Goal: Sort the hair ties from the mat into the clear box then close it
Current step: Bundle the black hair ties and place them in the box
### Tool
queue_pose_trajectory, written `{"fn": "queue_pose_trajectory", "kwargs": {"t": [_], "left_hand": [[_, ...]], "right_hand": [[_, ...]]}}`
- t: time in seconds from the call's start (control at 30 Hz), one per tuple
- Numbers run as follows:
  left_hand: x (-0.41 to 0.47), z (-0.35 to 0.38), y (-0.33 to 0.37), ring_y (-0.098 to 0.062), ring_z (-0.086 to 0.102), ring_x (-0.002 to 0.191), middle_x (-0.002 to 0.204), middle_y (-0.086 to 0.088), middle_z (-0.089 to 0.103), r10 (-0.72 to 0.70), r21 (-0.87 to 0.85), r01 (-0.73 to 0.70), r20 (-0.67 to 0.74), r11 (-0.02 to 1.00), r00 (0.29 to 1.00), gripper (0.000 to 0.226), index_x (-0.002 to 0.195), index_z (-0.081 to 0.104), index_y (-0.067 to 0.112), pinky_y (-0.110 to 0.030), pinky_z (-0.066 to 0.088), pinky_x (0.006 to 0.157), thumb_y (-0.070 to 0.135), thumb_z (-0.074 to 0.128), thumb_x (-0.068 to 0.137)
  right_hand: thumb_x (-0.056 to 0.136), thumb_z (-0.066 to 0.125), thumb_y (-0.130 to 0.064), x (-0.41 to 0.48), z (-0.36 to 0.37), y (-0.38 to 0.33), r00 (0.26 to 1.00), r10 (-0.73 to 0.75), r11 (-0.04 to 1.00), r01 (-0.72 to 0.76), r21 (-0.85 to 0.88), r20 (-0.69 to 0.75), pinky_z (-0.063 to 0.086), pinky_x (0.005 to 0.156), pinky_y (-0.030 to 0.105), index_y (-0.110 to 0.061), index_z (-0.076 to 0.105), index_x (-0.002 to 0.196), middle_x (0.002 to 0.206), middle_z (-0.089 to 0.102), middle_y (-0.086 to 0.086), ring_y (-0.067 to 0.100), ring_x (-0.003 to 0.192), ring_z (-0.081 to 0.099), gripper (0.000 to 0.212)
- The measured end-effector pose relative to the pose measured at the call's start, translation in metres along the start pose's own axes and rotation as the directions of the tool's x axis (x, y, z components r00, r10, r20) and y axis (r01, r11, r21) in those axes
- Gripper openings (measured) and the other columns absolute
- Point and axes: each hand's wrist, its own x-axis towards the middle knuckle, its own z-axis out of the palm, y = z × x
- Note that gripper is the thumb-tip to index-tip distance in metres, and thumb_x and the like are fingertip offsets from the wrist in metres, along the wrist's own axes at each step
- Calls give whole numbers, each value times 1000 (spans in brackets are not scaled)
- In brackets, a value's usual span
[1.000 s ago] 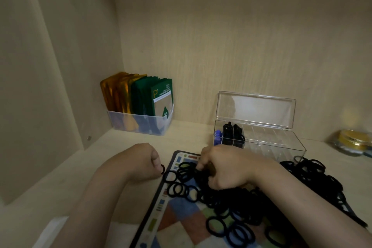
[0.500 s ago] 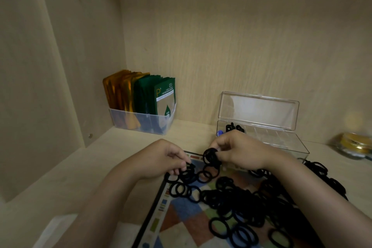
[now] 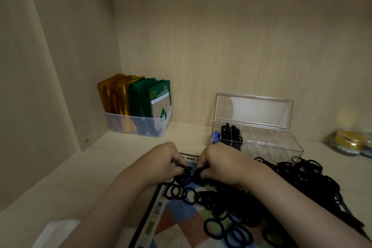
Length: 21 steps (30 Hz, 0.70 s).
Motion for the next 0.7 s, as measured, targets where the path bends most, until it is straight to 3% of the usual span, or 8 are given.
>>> {"fn": "queue_pose_trajectory", "kwargs": {"t": [0.17,0.27,0.37,0.47,0.53,0.6,0.7], "left_hand": [[-2,1,2,-2,58,78,89,12,61,-39,-42,37,-48,998,998,10,87,74,31,-19,48,74,22,70,86],[-5,-5,3,-4,65,72,80,6,71,-130,-292,110,-52,950,990,14,84,69,31,-25,53,72,20,64,91],[-6,-12,7,-4,67,71,80,3,75,-118,-466,104,-1,879,993,15,91,70,18,-25,55,72,9,58,96],[-9,-15,13,-7,70,76,81,0,76,-83,-536,132,114,834,990,13,100,72,13,-20,54,73,7,62,94],[-10,-14,13,-11,73,82,87,0,78,-80,-435,161,199,886,977,17,104,76,19,-23,58,76,12,69,90],[-7,-12,13,-6,70,75,85,7,76,-112,-228,156,195,961,974,19,102,78,26,-18,55,69,17,70,88],[0,-9,17,-2,66,78,91,11,76,-101,15,100,180,995,978,21,103,79,29,-11,47,68,20,70,87]], "right_hand": [[87,63,-29,-2,-3,5,1000,-4,1000,4,21,0,53,87,35,-25,73,101,105,69,-4,16,97,64,17],[89,65,-20,-6,-15,18,997,27,972,-11,236,-69,53,85,27,-25,74,92,94,72,-10,8,90,66,11],[88,68,-12,-11,-27,30,995,53,880,-5,475,-88,58,81,32,-29,74,80,82,75,-10,8,78,70,20],[89,67,-6,-21,-38,33,1000,19,809,-17,588,3,58,70,32,-21,79,92,80,76,-1,16,70,68,20],[91,64,-4,-28,-44,35,993,-11,820,-58,570,118,51,57,26,-17,78,105,69,73,-6,11,61,63,24],[92,61,-4,-33,-47,35,980,-4,861,-98,499,201,47,51,21,-17,75,114,59,68,-12,3,51,56,29],[90,64,-13,-34,-40,33,959,59,935,-150,321,277,47,51,20,-23,74,116,61,63,-4,7,49,54,29]]}}
